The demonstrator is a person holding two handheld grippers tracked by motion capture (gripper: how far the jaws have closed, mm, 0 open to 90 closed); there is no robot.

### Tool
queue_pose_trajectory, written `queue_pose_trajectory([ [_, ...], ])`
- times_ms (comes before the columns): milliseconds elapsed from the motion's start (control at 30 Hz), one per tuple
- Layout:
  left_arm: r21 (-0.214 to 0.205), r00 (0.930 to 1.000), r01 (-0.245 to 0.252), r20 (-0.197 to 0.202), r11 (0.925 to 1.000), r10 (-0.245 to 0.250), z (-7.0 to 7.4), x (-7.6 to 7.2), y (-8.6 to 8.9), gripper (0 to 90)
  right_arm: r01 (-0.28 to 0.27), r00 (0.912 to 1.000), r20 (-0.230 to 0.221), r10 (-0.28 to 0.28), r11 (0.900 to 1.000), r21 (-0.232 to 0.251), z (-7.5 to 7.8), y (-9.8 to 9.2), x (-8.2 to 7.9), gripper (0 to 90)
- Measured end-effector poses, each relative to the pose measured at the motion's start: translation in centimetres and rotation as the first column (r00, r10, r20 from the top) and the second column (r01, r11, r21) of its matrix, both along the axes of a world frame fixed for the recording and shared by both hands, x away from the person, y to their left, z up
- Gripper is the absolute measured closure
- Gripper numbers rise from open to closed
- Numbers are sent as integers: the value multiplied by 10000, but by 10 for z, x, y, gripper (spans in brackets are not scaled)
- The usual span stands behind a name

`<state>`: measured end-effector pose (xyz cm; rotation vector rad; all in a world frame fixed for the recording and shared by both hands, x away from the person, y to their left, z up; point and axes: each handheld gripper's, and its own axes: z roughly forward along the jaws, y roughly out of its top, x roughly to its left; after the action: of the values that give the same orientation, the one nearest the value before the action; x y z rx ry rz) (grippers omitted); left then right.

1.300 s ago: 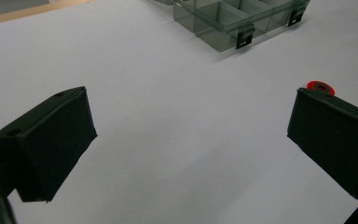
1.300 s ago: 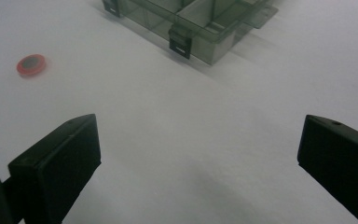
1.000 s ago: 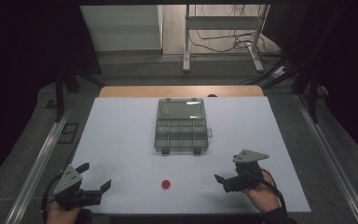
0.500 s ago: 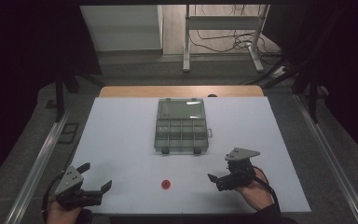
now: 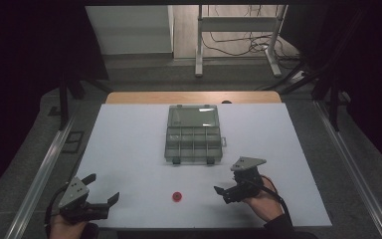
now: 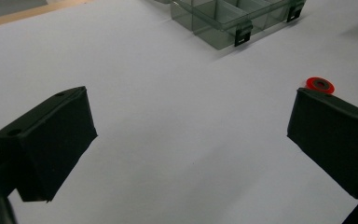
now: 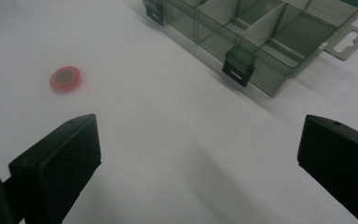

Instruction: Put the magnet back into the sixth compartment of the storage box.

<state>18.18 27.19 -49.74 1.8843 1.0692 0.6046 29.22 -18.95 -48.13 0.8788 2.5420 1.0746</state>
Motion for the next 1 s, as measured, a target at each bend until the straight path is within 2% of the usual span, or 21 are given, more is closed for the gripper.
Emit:
queue_pose_trajectory([
  [400,9,10000,10,22,10000,-10,0,0,0,13,-301,9993,-242,298,9995,-108,-3,17,3,0],
  [1000,35,10000,29,14,10000,-29,0,0,0,13,-601,9973,-450,575,9965,-573,-8,35,5,0],
])
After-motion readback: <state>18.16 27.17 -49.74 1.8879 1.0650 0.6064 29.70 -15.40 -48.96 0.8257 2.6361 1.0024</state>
